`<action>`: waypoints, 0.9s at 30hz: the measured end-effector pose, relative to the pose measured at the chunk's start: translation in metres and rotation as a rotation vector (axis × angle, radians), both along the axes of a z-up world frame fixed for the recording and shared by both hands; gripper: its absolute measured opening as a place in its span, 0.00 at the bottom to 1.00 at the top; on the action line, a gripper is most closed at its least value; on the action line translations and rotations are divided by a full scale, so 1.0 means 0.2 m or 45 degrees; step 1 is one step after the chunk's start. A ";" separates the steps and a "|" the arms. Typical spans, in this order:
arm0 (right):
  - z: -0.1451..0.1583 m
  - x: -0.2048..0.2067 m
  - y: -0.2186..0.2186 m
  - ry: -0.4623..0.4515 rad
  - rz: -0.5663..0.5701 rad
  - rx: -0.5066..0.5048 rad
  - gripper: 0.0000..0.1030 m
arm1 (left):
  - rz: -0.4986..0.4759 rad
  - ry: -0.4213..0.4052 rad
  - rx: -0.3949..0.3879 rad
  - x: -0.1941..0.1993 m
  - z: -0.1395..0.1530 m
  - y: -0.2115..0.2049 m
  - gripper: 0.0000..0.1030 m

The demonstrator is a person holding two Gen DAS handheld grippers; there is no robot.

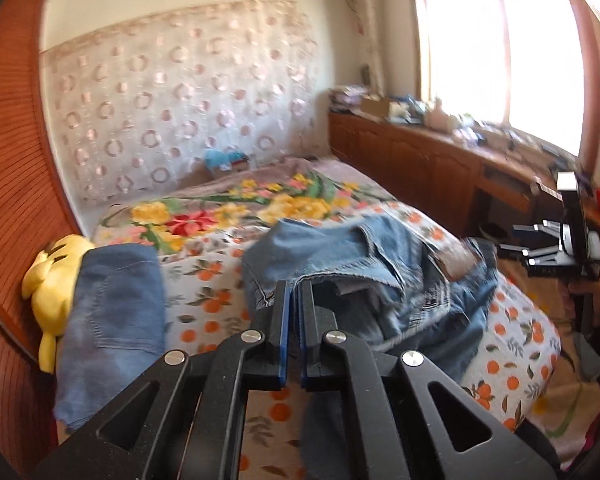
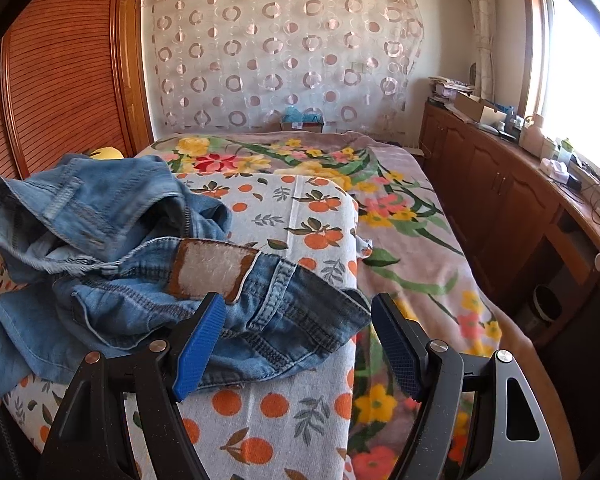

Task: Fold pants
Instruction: 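Close the left gripper on the jeans waistband while the right gripper grasps the waistband near the brown patch, then lift the jeans by the waistband with both grippers and shake them out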

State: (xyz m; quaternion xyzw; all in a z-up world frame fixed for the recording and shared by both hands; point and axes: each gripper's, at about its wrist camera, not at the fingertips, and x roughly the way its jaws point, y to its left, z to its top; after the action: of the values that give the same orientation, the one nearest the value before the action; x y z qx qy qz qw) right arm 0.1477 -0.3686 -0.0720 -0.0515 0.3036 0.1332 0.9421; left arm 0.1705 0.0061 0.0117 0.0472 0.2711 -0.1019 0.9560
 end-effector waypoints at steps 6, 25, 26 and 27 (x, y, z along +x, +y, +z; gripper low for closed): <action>-0.03 0.13 -0.02 0.040 0.015 -0.014 0.75 | 0.054 0.043 -0.010 0.01 -0.08 0.11 0.04; -0.10 0.37 -0.17 0.335 0.060 0.110 0.46 | 0.049 0.086 0.020 0.03 -0.19 0.08 0.04; -0.10 0.36 -0.17 0.334 0.067 0.108 0.32 | 0.047 0.085 0.023 0.03 -0.19 0.07 0.04; -0.08 0.35 -0.17 0.330 0.087 0.113 0.26 | 0.045 0.081 0.026 0.03 -0.18 0.06 0.04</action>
State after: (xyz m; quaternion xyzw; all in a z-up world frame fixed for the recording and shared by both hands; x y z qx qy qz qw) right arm 0.2178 -0.4026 -0.0884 -0.0024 0.4147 0.1839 0.8912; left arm 0.1768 0.0188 -0.0241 0.0489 0.3033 -0.0835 0.9480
